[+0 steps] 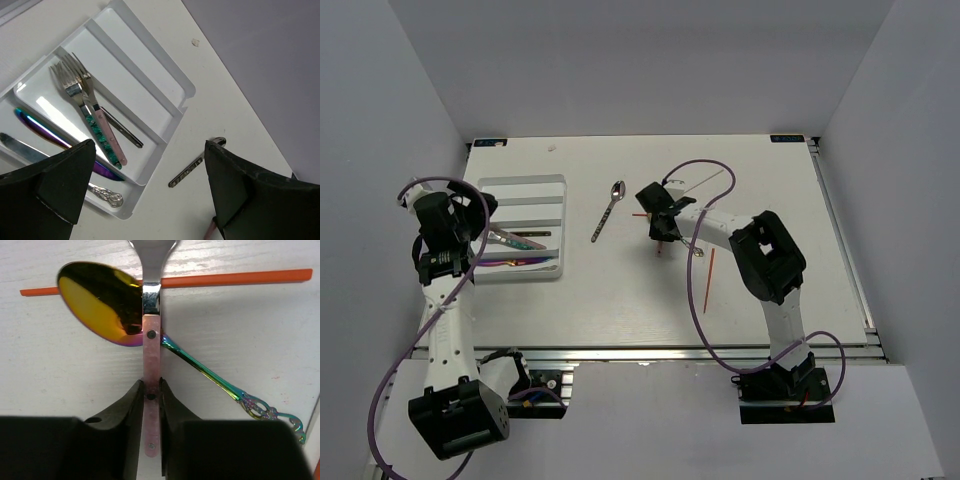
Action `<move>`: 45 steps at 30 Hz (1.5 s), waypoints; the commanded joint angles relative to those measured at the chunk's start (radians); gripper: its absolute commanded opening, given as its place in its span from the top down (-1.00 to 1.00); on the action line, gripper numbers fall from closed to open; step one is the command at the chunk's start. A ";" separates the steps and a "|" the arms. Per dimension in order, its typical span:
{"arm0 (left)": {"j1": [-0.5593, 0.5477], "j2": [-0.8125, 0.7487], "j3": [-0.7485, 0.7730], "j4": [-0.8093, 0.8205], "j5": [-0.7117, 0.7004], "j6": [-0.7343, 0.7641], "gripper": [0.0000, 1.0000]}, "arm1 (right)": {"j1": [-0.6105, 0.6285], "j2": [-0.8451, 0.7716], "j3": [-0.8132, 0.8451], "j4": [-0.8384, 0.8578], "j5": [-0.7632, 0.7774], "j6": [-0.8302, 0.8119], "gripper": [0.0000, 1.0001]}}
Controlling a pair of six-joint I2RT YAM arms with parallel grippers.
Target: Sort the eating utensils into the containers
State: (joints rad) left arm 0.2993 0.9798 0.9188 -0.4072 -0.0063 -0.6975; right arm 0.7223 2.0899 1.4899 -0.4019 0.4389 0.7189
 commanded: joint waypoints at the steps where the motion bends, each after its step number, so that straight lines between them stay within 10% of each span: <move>1: 0.001 -0.006 -0.020 0.053 0.095 0.026 -0.96 | 0.003 -0.025 -0.011 0.023 0.020 0.030 0.66; 11: -0.072 0.017 -0.098 0.316 0.468 -0.028 -0.96 | 0.002 -0.336 -0.129 0.086 0.066 -0.019 0.97; 21: -0.602 0.189 -0.066 0.565 0.427 -0.108 -0.96 | 0.015 -0.631 -0.335 0.421 -0.468 -0.364 1.00; 35: -0.732 0.309 -0.040 0.696 0.321 -0.183 -0.83 | 0.097 -0.703 -0.273 0.364 -0.549 -0.457 1.00; 38: -0.733 0.321 -0.037 0.735 0.338 -0.197 -0.26 | 0.117 -0.676 -0.241 0.342 -0.549 -0.466 1.00; 41: -0.733 0.342 -0.018 0.723 0.330 -0.191 0.86 | 0.123 -0.671 -0.237 0.357 -0.566 -0.460 1.00; 45: -0.730 0.362 0.005 0.676 0.251 -0.191 1.00 | 0.120 -0.671 -0.235 0.371 -0.533 -0.457 0.90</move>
State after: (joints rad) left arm -0.4381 1.3323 0.8833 0.2924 0.3332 -0.9054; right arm 0.8349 1.4330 1.2007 -0.0788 -0.0753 0.2756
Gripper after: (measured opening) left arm 0.087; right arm 0.167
